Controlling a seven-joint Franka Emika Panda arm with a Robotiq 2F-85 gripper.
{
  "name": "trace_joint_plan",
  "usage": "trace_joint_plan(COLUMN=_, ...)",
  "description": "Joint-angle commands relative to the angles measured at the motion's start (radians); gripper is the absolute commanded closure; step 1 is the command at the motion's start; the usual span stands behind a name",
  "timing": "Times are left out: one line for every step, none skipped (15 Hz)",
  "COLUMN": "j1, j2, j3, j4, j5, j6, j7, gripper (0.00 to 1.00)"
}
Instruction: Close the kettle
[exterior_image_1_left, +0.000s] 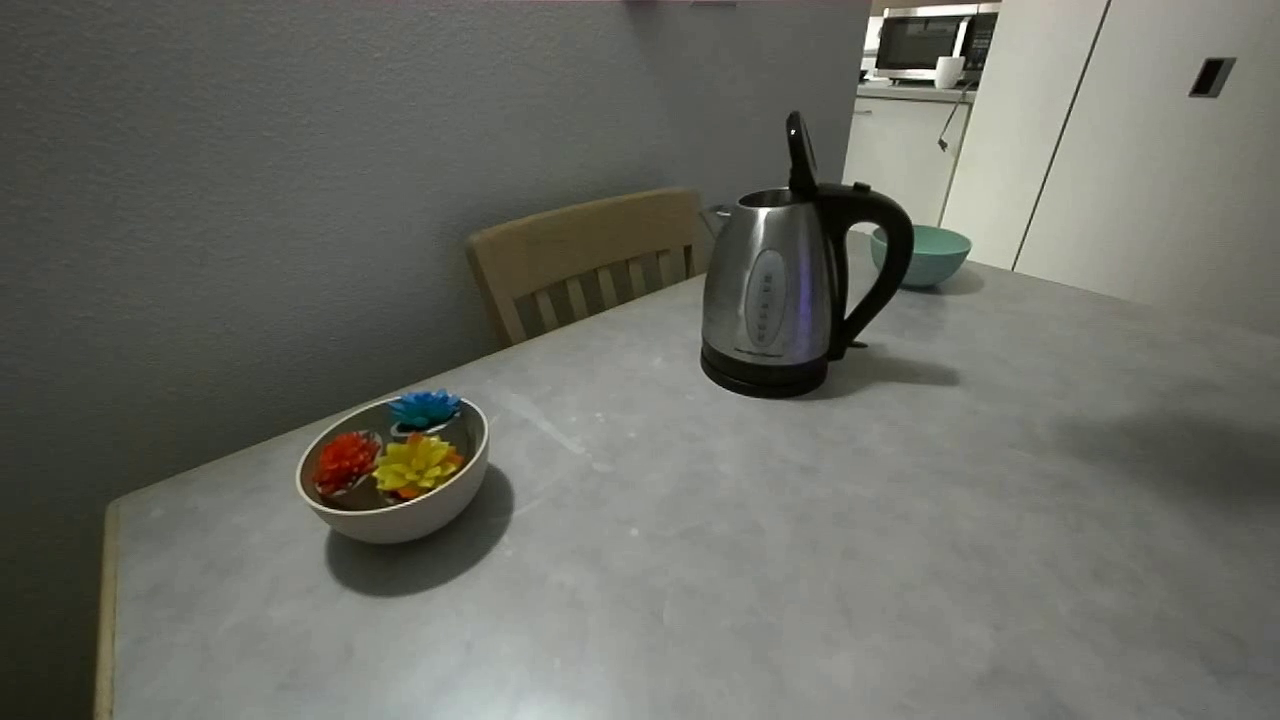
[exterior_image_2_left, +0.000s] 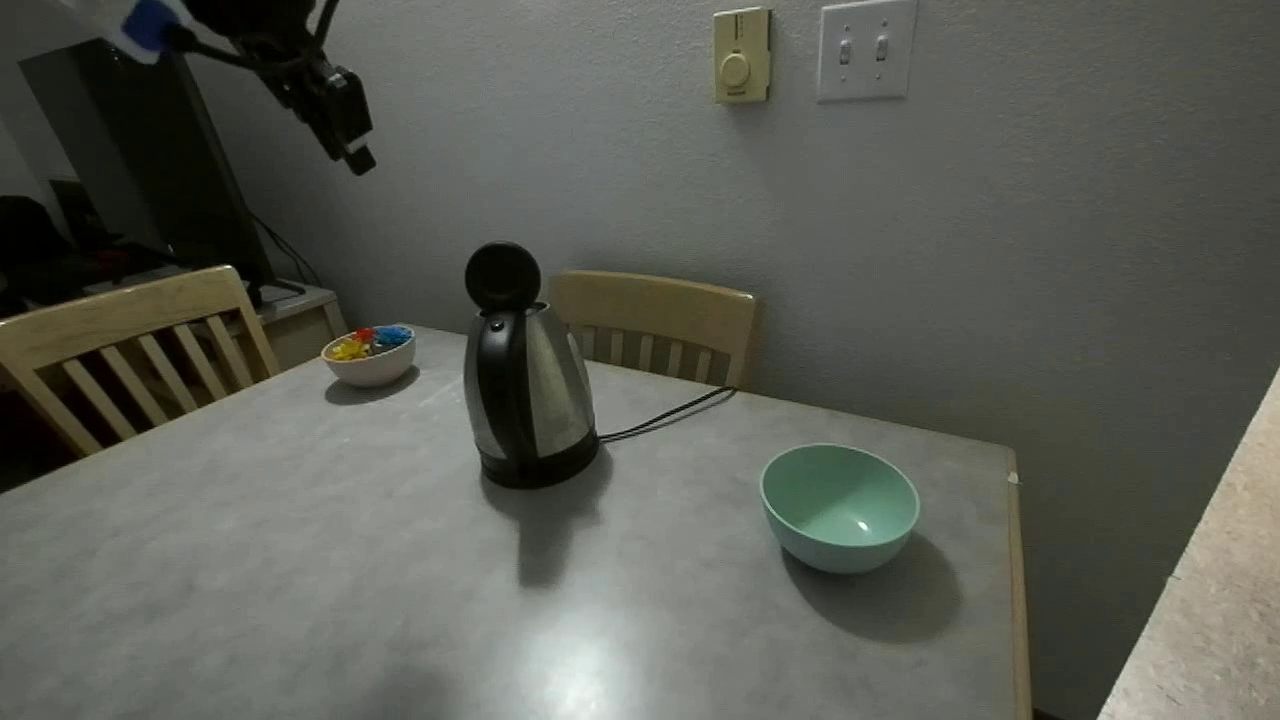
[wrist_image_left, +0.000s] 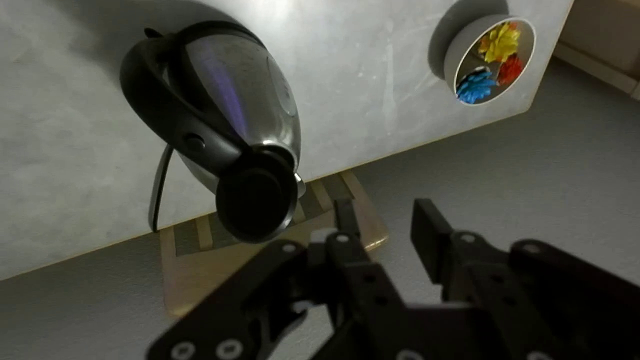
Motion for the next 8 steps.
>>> trace_joint_plan(j1=-0.015, j2=0.063, j3=-0.004, j4=0.02, j5=0.055, j6=0.12, j7=0.009, gripper=0.95)
trace_joint_plan(j1=-0.015, j2=0.076, j3=-0.005, j4=0.02, j5=0.066, j6=0.153, j7=0.014, gripper=1.0)
trace_joint_plan(j1=-0.015, j2=0.087, j3=-0.006, j4=0.023, j5=0.078, j6=0.158, j7=0.018, gripper=1.0)
trace_joint_plan(j1=-0.013, j2=0.108, j3=-0.011, j4=0.03, j5=0.107, j6=0.166, j7=0.008, gripper=1.0)
trace_joint_plan(j1=-0.015, j2=0.119, j3=-0.01, j4=0.033, j5=0.124, j6=0.165, j7=0.013, gripper=1.0)
trace_joint_plan(j1=-0.017, j2=0.136, j3=-0.01, j4=0.036, j5=0.143, j6=0.167, j7=0.01, gripper=1.0)
trace_joint_plan(j1=-0.021, j2=0.15, j3=-0.007, j4=0.039, j5=0.151, j6=0.169, j7=0.015, gripper=1.0)
trace_joint_plan(j1=-0.026, j2=0.161, j3=-0.003, j4=0.04, j5=0.153, j6=0.171, j7=0.024, gripper=1.0)
